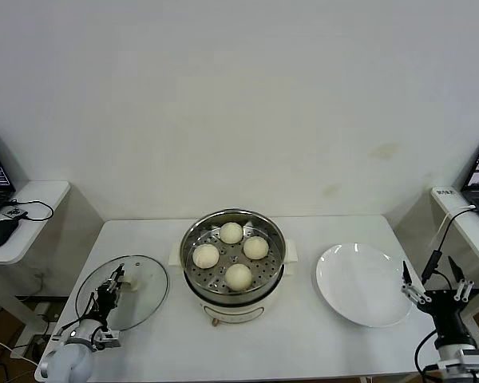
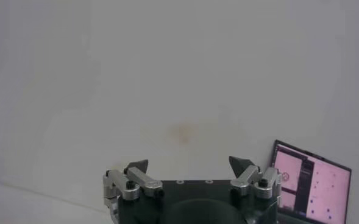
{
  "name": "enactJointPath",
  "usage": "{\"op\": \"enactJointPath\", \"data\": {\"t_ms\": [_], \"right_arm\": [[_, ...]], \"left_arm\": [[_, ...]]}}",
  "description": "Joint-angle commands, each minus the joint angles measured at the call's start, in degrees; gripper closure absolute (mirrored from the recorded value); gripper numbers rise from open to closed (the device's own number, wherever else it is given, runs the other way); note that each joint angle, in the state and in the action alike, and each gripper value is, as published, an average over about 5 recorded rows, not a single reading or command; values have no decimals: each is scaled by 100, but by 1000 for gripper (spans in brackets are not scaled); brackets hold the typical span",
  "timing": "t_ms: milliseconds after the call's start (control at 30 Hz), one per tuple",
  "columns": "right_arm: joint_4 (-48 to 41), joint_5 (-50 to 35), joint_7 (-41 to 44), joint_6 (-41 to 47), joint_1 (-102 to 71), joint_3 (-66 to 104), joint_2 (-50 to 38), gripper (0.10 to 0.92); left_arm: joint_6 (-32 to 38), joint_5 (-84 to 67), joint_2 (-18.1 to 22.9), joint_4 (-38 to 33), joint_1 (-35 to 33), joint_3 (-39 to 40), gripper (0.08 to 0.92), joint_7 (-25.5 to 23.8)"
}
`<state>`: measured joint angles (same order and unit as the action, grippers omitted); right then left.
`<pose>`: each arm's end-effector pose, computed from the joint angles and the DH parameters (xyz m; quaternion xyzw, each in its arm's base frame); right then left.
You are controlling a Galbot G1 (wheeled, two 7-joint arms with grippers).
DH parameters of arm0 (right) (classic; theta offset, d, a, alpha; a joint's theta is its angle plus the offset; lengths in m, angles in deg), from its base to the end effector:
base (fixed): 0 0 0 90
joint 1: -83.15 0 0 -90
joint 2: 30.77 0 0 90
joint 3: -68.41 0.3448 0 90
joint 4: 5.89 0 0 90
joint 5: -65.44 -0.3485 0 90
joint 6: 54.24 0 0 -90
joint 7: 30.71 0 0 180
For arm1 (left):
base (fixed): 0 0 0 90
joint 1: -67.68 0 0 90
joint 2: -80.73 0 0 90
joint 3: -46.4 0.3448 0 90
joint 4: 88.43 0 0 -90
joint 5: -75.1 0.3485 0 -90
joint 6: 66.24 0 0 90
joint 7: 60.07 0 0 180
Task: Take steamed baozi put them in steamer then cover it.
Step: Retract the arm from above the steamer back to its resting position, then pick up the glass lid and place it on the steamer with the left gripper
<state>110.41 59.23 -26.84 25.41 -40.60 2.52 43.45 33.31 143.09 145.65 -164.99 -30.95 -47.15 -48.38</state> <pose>0.1546 -0.1746 -0.2819 0.0650 0.9803 -0.1785 0.0542 0.2779 0.1995 -0.4233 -0.0568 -0.6958 -0.7147 0.0420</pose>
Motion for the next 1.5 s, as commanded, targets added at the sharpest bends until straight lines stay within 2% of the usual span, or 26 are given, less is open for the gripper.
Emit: {"op": "enactJointPath", "data": {"t_ms": [33, 167, 267, 467, 633, 767, 900, 1033, 1133, 1333, 1500], "right_arm": [[-16, 55, 1, -36, -4, -81, 7, 203], [-5, 79, 0, -44, 10, -113, 7, 203], [9, 98, -5, -41, 29, -146, 6, 203], [-18, 182, -13, -59, 54, -237, 14, 203], [-133, 288, -31, -96, 82, -366, 62, 203], [-319, 539, -92, -167, 130, -617, 168, 203], [-513, 825, -167, -246, 205, -874, 356, 203], [-644, 1088, -252, -277, 332, -992, 578, 202], [-691, 1262, -320, -266, 429, -987, 702, 203], [-763, 1650, -475, -258, 554, -994, 908, 202], [-886, 2013, -559, -277, 640, -1094, 1095, 203]], "left_arm": [[-71, -142, -39, -471, -213, -164, 770, 262], [-330, -213, -71, -1142, -526, -306, 856, 276], [-687, -369, -126, -1826, -861, -392, 868, 98], [-1634, -667, -426, -3364, -1454, -521, 868, -762], [-2193, -904, -724, -4237, -1485, -541, 868, -1373], [-2588, -1596, -1124, -4737, -1386, -270, 868, -1740], [-2820, -2139, -1407, -4886, -1112, 360, 868, -1686], [-3112, -2472, -1523, -4722, -427, 1319, 868, -1407], [-3308, -2230, -1482, -4463, 155, 2005, 868, -1374], [-3755, -1084, -931, -4134, 1095, 2791, 868, -1944], [-3829, 46, -337, -3952, 1340, 3008, 868, -2388]]}}
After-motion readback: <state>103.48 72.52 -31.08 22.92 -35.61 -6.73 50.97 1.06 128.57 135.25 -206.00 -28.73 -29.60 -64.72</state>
